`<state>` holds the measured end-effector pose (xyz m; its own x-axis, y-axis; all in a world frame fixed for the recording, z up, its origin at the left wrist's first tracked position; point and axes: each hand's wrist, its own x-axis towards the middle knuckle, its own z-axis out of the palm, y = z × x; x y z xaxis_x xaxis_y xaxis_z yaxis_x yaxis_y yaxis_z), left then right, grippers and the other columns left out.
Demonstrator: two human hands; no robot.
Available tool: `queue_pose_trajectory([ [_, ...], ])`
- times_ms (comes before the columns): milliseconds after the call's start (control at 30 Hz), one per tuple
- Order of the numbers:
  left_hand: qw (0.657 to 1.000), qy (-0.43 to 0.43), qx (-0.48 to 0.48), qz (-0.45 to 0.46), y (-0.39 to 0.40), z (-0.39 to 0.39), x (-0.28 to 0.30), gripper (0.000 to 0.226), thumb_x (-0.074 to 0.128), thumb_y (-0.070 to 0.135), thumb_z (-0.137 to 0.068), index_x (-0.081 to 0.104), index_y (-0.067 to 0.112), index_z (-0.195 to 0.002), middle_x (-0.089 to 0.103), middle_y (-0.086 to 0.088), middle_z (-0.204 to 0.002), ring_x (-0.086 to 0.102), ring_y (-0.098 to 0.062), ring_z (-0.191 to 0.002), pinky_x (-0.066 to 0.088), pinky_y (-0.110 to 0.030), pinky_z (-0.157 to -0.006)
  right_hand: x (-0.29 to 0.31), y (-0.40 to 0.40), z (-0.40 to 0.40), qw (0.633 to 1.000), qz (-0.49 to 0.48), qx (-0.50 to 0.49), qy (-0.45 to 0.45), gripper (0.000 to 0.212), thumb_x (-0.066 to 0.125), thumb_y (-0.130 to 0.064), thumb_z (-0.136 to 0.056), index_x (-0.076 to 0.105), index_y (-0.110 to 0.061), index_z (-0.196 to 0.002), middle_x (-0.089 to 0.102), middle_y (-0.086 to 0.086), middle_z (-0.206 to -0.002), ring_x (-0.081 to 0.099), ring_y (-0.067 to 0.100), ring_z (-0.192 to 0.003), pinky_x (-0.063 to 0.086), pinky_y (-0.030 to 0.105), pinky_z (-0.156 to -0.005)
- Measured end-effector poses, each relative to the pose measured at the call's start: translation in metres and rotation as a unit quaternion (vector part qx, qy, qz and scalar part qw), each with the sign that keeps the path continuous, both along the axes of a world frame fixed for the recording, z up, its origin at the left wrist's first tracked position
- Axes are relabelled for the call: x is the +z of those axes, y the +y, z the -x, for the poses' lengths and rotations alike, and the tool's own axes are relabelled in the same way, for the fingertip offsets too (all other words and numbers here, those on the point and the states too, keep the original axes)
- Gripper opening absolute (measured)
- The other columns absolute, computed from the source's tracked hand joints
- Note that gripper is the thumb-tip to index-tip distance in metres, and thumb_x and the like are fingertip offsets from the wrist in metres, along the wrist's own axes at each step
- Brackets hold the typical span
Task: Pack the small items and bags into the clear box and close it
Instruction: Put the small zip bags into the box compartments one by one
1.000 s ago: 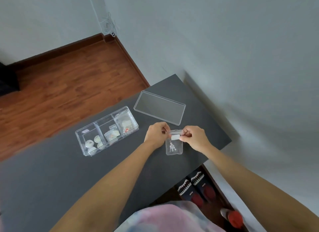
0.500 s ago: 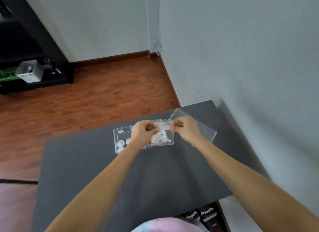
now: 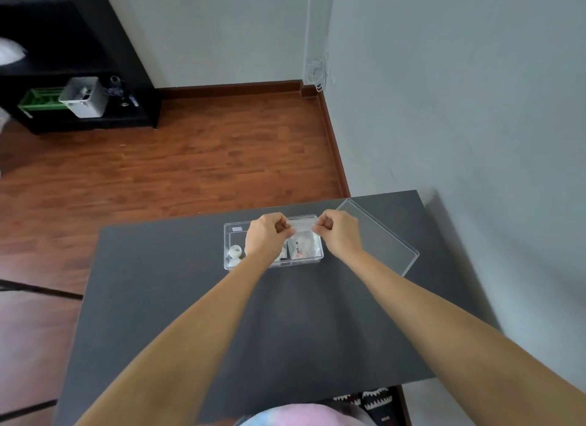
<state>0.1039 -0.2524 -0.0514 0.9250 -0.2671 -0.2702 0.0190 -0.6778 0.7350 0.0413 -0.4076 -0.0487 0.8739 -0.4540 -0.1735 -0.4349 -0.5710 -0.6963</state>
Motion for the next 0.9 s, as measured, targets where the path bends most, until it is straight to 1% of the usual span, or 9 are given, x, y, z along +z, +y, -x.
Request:
queue_pose_trajectory([
  [100, 1.000, -0.005, -0.002, -0.013, -0.005, 0.002, -0.001, 0.010, 0.076, 0.021, -0.077, 0.066, 0.021, -0.074, 0.069, 0.006, -0.071, 0.067, -0.022, -0.077, 0.054, -0.035, -0.071, -0.002, -0.001, 0.002, 1.000, 0.006, 0.000, -0.003, 0.010, 0.074, -0.014, -0.080, 0.065, -0.010, -0.081, 0.064, -0.003, -0.071, 0.059, 0.015, -0.069, 0.051, 0.030, -0.071],
  [200, 0.999, -0.028, -0.017, -0.038, -0.008, 0.002, -0.002, 0.012, 0.074, 0.021, -0.078, 0.064, 0.022, -0.073, 0.071, 0.004, -0.073, 0.066, -0.022, -0.077, 0.052, -0.034, -0.067, -0.004, 0.000, 0.006, 0.999, 0.021, 0.013, -0.021, 0.026, 0.074, -0.010, -0.080, 0.054, -0.011, -0.097, 0.064, -0.002, -0.076, 0.061, 0.017, -0.073, 0.049, 0.028, -0.071],
  [333, 0.988, -0.087, -0.079, -0.103, -0.011, 0.000, -0.006, 0.010, 0.069, 0.024, -0.083, 0.064, 0.017, -0.083, 0.068, -0.006, -0.087, 0.060, -0.027, -0.085, 0.051, -0.034, -0.068, -0.007, 0.003, 0.014, 0.992, 0.078, 0.082, -0.048, 0.040, 0.073, -0.003, -0.077, 0.049, -0.014, -0.107, 0.057, 0.005, -0.101, 0.055, 0.024, -0.096, 0.052, 0.035, -0.081],
  [400, 0.977, -0.119, -0.124, -0.128, -0.011, 0.000, -0.008, 0.013, 0.070, 0.021, -0.083, 0.063, 0.013, -0.090, 0.067, -0.007, -0.090, 0.057, -0.028, -0.091, 0.048, -0.035, -0.069, -0.010, 0.005, 0.016, 0.989, 0.092, 0.112, -0.027, 0.046, 0.072, -0.002, -0.077, 0.053, -0.018, -0.116, 0.054, 0.006, -0.115, 0.050, 0.025, -0.108, 0.052, 0.035, -0.085],
  [467, 0.967, -0.152, -0.147, -0.141, -0.011, 0.001, -0.008, 0.027, 0.074, 0.018, -0.078, 0.059, 0.012, -0.100, 0.065, -0.004, -0.096, 0.053, -0.025, -0.096, 0.046, -0.035, -0.074, -0.013, 0.006, 0.016, 0.987, 0.103, 0.121, 0.004, 0.051, 0.072, -0.006, -0.079, 0.055, -0.021, -0.124, 0.052, 0.005, -0.123, 0.047, 0.024, -0.114, 0.053, 0.035, -0.088],
  [567, 0.960, -0.191, -0.127, -0.158, -0.012, 0.002, -0.006, 0.047, 0.077, 0.015, -0.070, 0.049, 0.015, -0.109, 0.054, -0.002, -0.106, 0.049, -0.023, -0.098, 0.044, -0.034, -0.083, -0.015, 0.008, 0.012, 0.982, 0.140, 0.119, 0.047, 0.055, 0.072, -0.013, -0.082, 0.052, -0.024, -0.132, 0.049, 0.006, -0.131, 0.045, 0.026, -0.119, 0.054, 0.036, -0.089],
  [700, 0.938, -0.236, -0.132, -0.216, -0.010, 0.008, -0.005, 0.037, 0.076, 0.021, -0.072, 0.058, 0.020, -0.105, 0.049, -0.001, -0.116, 0.046, -0.023, -0.104, 0.037, -0.033, -0.088, -0.018, 0.010, 0.008, 0.969, 0.184, 0.132, 0.102, 0.058, 0.069, -0.019, -0.085, 0.047, -0.028, -0.137, 0.043, 0.008, -0.140, 0.042, 0.028, -0.125, 0.053, 0.037, -0.091],
  [800, 0.932, -0.216, -0.138, -0.257, -0.010, 0.014, -0.007, 0.034, 0.072, 0.027, -0.076, 0.065, 0.026, -0.109, 0.044, 0.000, -0.129, 0.041, -0.024, -0.115, 0.031, -0.034, -0.094, -0.020, 0.011, 0.008, 0.960, 0.214, 0.141, 0.111, 0.059, 0.068, -0.020, -0.085, 0.045, -0.029, -0.138, 0.041, 0.010, -0.142, 0.043, 0.029, -0.124, 0.050, 0.037, -0.094],
  [900, 0.928, -0.195, -0.141, -0.285, -0.016, 0.015, -0.005, 0.033, 0.069, 0.023, -0.077, 0.067, 0.028, -0.109, 0.039, -0.001, -0.133, 0.037, -0.024, -0.119, 0.031, -0.035, -0.096, -0.019, 0.012, 0.007, 0.954, 0.233, 0.149, 0.118, 0.063, 0.070, -0.022, -0.083, 0.042, -0.032, -0.139, 0.039, 0.011, -0.143, 0.043, 0.030, -0.124, 0.048, 0.039, -0.096],
])
